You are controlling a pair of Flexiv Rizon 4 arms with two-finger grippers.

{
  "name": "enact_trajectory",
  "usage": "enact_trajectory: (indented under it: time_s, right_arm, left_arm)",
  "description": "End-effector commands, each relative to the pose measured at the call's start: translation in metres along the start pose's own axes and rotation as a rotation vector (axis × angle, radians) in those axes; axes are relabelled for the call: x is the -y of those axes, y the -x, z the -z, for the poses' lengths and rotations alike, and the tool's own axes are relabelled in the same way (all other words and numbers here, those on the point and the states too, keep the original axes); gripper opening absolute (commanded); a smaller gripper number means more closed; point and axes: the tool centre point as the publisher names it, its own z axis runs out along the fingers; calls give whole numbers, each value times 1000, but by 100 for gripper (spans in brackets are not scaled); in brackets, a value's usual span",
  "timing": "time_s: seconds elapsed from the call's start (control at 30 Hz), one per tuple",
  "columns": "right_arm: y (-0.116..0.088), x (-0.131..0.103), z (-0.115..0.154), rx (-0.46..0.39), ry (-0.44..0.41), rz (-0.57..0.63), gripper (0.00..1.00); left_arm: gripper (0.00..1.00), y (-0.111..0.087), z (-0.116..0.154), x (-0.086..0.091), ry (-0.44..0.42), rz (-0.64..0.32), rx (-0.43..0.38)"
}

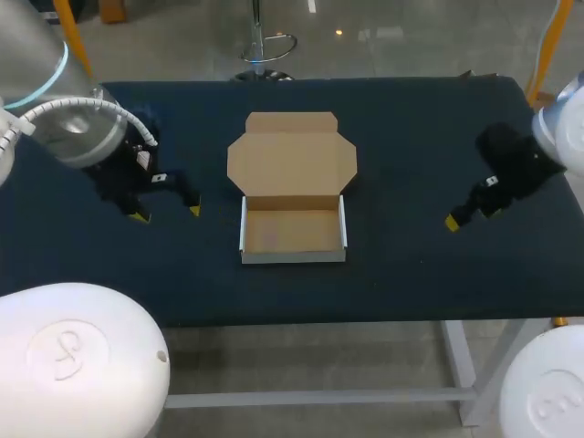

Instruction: Assemble the packaging by folding the flat box into shape, placing the metal phone stand inside, and closing the box properly

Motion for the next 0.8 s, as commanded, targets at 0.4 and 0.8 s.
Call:
enact_trajectory:
  time_s: [0.4,0.8]
  right_arm:
    - [-1,13,46,159,-34,-162,100]
    - [-3,16,58,156,2,-245,100]
  left_arm:
    - [100,-4,46,-12,-36,37,105]
    - [100,-3,53,-12,-51,58,113]
